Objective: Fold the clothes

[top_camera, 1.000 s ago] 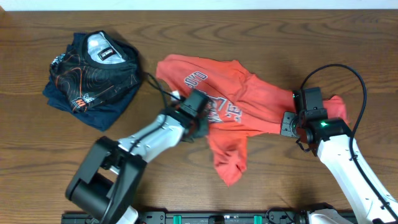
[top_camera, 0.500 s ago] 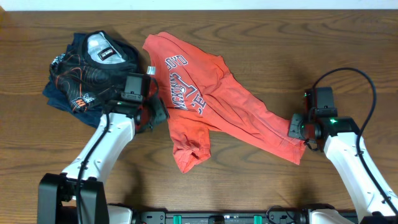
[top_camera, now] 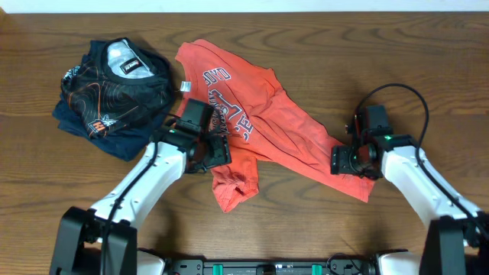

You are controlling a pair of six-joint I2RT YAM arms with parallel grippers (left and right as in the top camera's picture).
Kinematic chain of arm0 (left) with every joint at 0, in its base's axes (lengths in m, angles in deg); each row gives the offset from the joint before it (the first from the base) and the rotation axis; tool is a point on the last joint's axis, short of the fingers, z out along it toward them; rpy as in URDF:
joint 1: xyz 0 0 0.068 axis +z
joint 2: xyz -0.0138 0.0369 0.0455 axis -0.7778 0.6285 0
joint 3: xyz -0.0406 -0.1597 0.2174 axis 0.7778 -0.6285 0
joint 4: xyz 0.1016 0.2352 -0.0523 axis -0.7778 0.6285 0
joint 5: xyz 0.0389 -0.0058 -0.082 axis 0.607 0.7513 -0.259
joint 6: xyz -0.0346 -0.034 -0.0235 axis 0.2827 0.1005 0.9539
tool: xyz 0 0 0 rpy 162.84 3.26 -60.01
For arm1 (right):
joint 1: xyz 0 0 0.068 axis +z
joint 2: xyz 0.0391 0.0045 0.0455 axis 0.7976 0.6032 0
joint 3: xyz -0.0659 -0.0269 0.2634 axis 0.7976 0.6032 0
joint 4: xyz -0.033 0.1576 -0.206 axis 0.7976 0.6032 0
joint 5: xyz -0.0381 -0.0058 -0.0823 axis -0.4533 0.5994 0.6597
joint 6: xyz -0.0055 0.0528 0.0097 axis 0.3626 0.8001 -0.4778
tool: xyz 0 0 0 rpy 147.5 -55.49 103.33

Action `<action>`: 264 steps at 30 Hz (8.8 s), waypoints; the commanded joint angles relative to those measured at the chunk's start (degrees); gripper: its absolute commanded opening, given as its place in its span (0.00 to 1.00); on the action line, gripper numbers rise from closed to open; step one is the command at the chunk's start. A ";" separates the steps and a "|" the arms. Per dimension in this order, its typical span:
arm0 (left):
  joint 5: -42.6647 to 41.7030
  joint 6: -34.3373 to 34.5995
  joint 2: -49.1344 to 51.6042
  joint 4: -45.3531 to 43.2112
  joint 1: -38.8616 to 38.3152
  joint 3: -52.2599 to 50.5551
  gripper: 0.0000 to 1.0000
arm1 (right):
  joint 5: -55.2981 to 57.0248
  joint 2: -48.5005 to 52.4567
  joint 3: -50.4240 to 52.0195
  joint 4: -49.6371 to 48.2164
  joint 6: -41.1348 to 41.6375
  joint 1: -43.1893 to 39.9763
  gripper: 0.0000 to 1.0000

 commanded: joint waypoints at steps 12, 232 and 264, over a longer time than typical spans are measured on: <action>-0.48 -0.46 8.74 -1.62 -0.72 -0.61 0.19 | 2.73 5.77 -1.62 -1.51 4.15 -0.22 0.01; 5.81 -0.42 8.85 -3.37 -0.72 -0.61 0.06 | 5.81 21.46 -33.09 -53.72 11.45 -27.78 0.42; 5.84 -0.44 8.85 -3.80 -0.72 -0.61 0.06 | -2.56 21.68 -15.37 -10.69 -5.60 -27.61 0.87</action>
